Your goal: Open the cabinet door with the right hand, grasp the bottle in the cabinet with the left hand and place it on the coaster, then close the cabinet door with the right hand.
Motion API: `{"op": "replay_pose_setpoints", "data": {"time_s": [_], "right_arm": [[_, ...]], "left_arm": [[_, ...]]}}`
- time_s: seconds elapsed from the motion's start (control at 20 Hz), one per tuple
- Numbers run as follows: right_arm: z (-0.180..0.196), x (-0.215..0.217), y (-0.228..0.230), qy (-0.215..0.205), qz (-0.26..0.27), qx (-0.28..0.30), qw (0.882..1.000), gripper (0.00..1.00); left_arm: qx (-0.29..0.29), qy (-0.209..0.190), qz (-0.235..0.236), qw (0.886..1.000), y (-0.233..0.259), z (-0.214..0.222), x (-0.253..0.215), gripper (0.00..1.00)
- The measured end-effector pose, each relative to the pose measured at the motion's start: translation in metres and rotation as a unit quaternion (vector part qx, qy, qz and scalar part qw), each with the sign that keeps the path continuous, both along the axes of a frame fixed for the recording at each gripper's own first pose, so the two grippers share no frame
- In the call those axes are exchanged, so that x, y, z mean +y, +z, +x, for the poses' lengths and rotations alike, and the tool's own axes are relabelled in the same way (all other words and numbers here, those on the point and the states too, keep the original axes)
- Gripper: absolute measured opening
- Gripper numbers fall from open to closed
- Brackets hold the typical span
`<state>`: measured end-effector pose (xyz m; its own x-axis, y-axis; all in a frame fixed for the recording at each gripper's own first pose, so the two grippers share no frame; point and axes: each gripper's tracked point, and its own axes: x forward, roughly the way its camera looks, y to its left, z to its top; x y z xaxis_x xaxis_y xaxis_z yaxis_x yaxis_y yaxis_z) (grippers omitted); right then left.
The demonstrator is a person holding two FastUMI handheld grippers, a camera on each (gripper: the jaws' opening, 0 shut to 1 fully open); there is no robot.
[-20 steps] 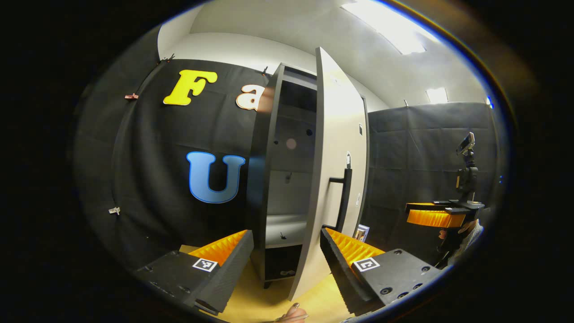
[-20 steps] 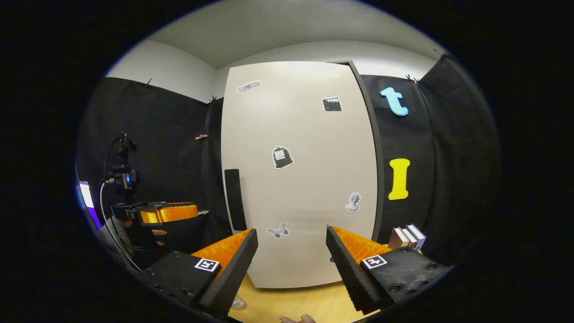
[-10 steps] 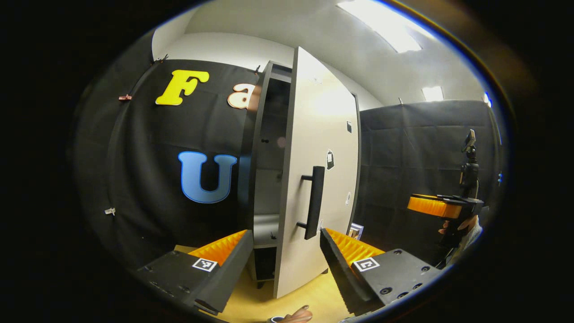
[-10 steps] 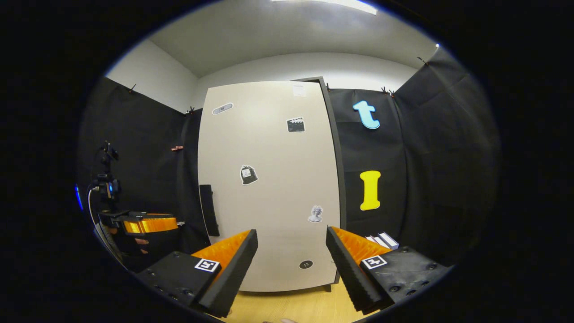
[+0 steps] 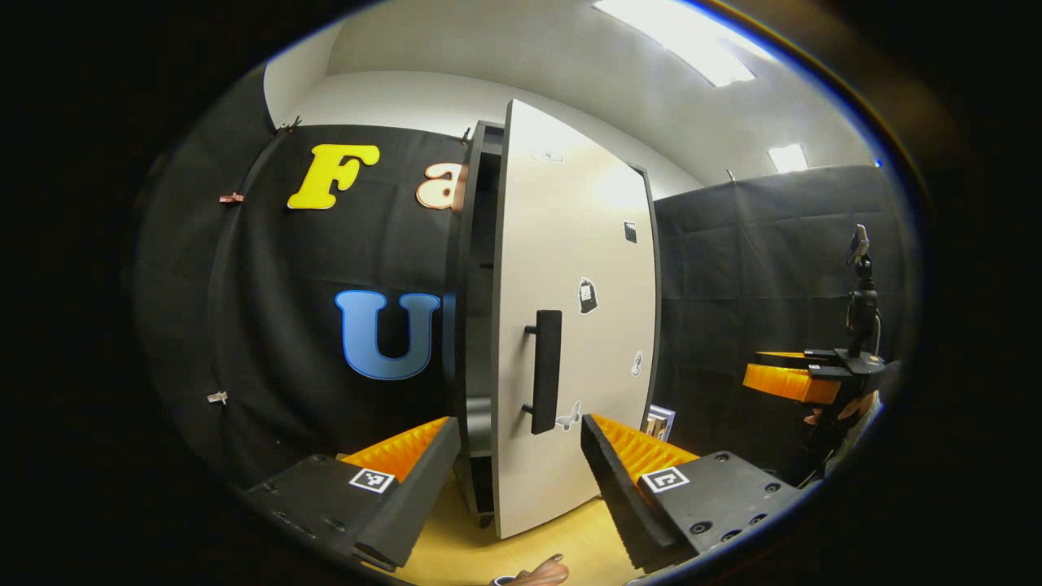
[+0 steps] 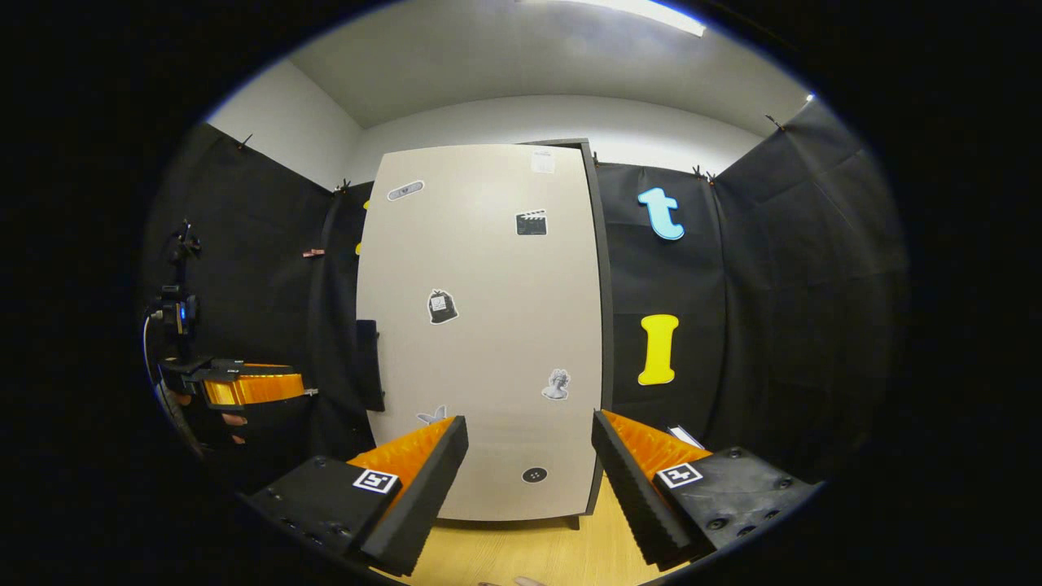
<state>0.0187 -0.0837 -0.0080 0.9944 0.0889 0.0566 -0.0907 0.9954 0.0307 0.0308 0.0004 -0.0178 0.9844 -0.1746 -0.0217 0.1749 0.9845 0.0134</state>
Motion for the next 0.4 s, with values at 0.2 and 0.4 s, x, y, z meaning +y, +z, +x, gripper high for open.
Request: {"op": "replay_pose_setpoints", "data": {"time_s": [0.2,0.4], "right_arm": [[0.005,-0.002,-0.001,-0.004,0.001,0.005,1.0,0.99],[0.008,-0.006,-0.006,-0.019,-0.001,0.015,1.0,0.99]], "left_arm": [[-0.003,0.032,0.0,0.999,0.002,-0.002,0.006,0.97],[-0.006,0.074,0.014,0.997,0.005,-0.002,0.011,0.94]]}}
